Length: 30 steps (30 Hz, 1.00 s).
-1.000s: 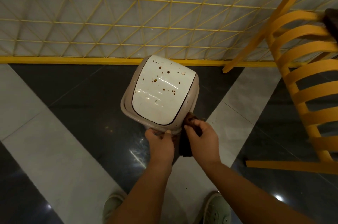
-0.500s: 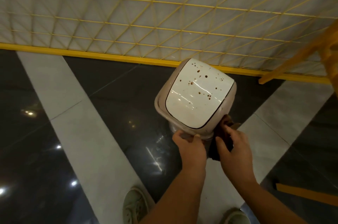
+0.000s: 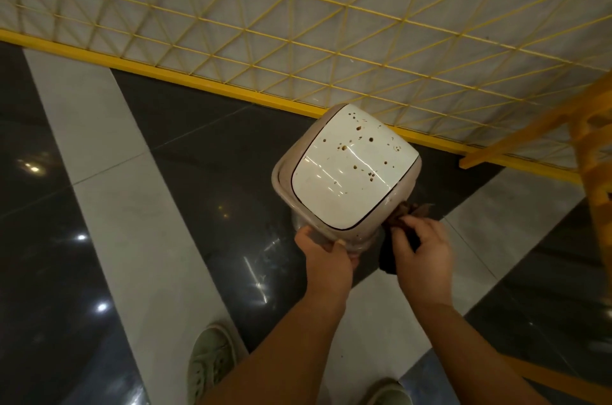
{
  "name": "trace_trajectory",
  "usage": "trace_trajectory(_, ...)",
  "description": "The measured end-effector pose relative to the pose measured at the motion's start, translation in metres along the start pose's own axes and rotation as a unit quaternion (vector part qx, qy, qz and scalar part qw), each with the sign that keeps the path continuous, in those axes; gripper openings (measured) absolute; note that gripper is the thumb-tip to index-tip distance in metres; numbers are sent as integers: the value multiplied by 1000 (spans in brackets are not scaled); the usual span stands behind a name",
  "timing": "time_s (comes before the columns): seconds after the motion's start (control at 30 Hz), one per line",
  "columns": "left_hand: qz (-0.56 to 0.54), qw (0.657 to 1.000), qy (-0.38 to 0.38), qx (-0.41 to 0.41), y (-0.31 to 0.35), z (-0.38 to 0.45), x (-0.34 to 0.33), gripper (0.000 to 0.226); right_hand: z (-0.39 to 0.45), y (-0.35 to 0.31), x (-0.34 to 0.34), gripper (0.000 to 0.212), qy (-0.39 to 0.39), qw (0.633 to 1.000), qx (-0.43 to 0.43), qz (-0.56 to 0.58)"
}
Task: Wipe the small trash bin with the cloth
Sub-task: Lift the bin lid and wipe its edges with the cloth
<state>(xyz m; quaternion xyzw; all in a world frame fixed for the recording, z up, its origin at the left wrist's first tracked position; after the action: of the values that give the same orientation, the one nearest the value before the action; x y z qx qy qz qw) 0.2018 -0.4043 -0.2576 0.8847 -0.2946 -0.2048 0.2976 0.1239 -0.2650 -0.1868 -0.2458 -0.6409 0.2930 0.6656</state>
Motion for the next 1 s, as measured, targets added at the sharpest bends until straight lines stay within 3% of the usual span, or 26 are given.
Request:
trace_trajectory(0.2, 88, 995, -7, -35, 5, 3, 2, 56, -43, -20, -34, 23, -94, 992, 82, 10)
trace_trajectory(0.33, 28, 999, -19, -6, 2, 6, -2, 60, -9, -17, -14, 19, -21, 997, 71, 21)
trace_trajectory(0.47, 2, 1000, -24, -14, 3, 2, -6, 61, 0, -2, -4, 18, 45, 997, -7, 66)
trace_trajectory(0.7, 5, 1000, -20, -13, 5, 3, -5, 62, -30, 1, -27, 18, -70, 994, 81, 6)
trace_trajectory(0.77, 5, 1000, -25, -16, 8, 2, -5, 59, -11, -1, -17, 17, -28, 998, 62, 7)
trace_trajectory(0.9, 28, 999, -18, -5, 9, -1, -5, 58, 30, 3, 11, 18, 76, 989, -64, 109)
trace_trajectory(1.0, 31, 999, -16, -1, 10, 2, -4, 60, 25, -12, 13, 23, 89, 989, -29, 117)
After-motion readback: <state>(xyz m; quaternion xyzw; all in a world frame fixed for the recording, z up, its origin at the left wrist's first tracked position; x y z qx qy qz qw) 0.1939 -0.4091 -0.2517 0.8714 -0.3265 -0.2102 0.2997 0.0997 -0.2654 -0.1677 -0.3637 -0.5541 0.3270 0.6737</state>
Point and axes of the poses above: each hand's wrist, its own z-axis towards the middle knuckle, its own x-axis out of the back of the hand, y = z × x, the point moved 8 cm from there along z, towards the middle knuckle, and after that the axes turned 3 degrees about z, right-handed, at the moved point
